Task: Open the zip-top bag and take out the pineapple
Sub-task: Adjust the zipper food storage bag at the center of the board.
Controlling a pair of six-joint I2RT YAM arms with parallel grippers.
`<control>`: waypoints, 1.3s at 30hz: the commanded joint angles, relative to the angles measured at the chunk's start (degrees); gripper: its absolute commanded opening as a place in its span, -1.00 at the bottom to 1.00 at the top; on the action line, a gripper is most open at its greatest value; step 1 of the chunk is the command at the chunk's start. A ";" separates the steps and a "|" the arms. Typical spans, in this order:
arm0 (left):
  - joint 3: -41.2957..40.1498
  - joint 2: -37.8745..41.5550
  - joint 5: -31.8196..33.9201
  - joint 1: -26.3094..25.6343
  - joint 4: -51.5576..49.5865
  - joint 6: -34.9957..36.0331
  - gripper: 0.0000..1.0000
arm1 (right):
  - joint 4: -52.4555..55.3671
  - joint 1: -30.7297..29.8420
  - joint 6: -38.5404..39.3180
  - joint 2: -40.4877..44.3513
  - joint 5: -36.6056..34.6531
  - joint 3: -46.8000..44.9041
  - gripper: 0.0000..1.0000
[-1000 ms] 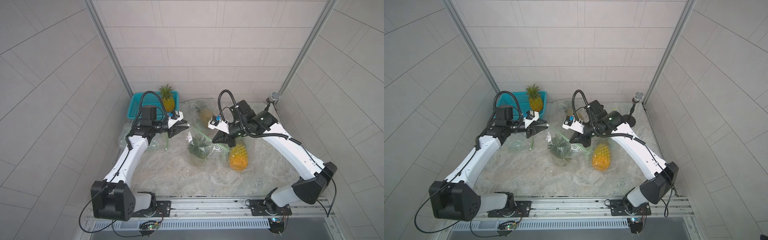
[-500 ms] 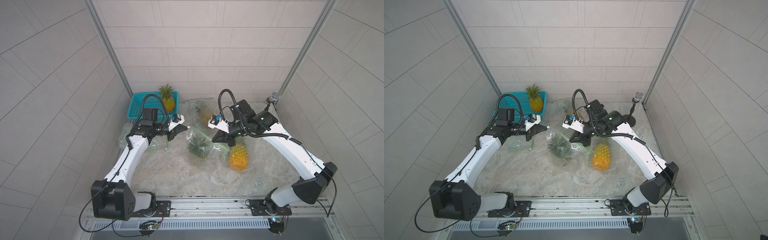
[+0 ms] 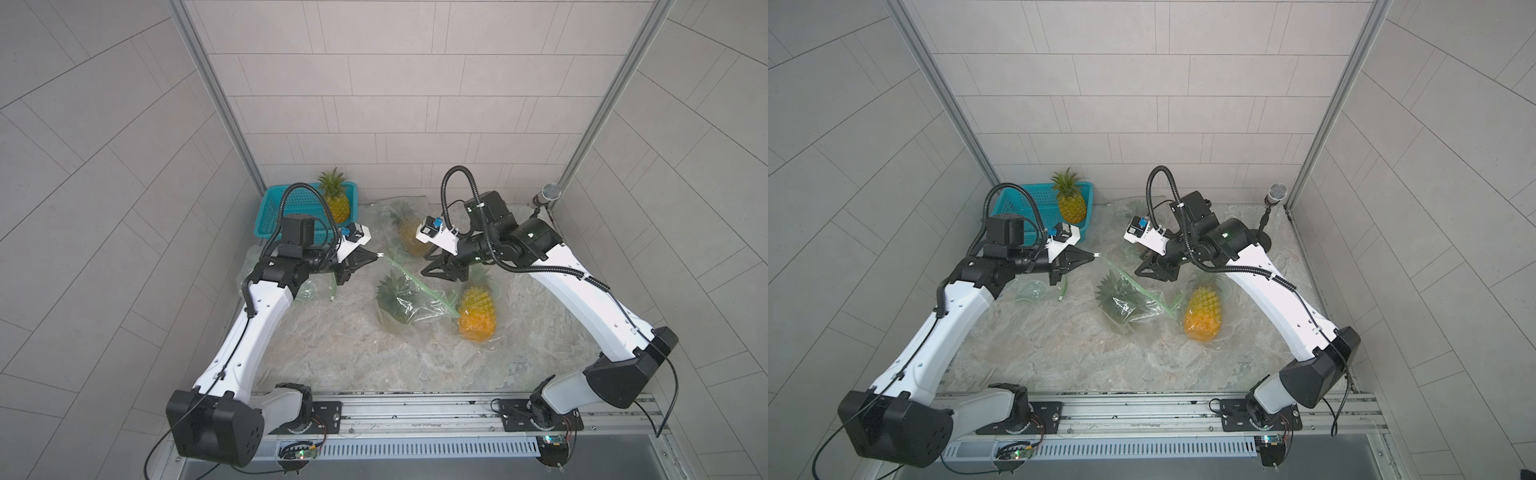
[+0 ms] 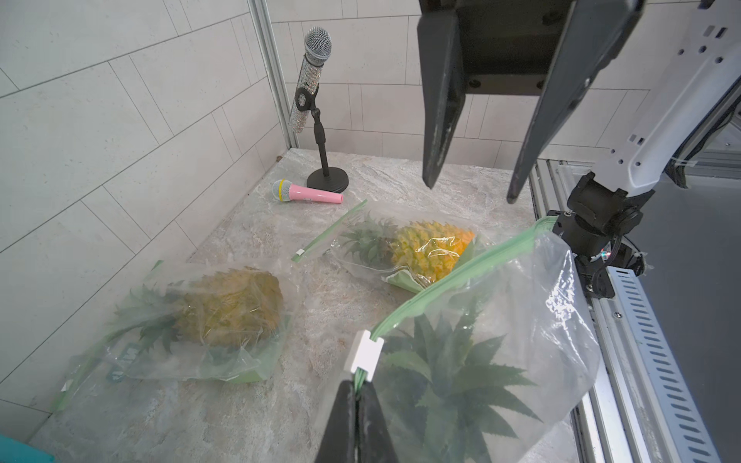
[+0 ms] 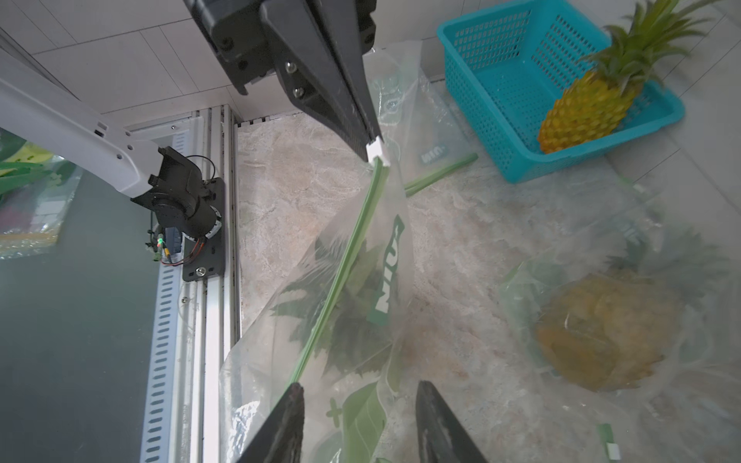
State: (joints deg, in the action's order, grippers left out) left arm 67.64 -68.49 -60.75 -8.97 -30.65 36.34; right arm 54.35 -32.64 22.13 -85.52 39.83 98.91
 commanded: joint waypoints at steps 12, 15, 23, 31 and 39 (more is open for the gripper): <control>6.90 1.49 2.48 -1.06 -10.40 -5.98 -1.00 | -2.37 -3.48 -2.30 -2.27 0.91 4.63 0.08; 7.17 1.26 2.37 -1.09 -10.65 -6.61 -1.00 | -3.34 -4.02 -2.92 -2.29 1.12 4.84 0.09; 8.76 0.08 2.48 -1.06 -13.27 -6.89 -1.00 | -6.40 -6.56 -3.83 -3.26 1.38 5.34 0.15; 10.40 -0.47 2.37 -1.05 -16.20 -6.69 -1.00 | -3.95 -7.95 -3.28 -8.42 -0.65 8.85 0.14; 10.59 0.16 2.06 -0.99 -17.51 -5.86 -1.00 | -2.83 -8.71 -4.02 -11.21 -5.98 9.19 -0.03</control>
State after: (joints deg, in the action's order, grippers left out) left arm 75.99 -69.12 -56.73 -9.78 -47.92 29.19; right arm 50.09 -40.99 18.65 -96.64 35.99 107.13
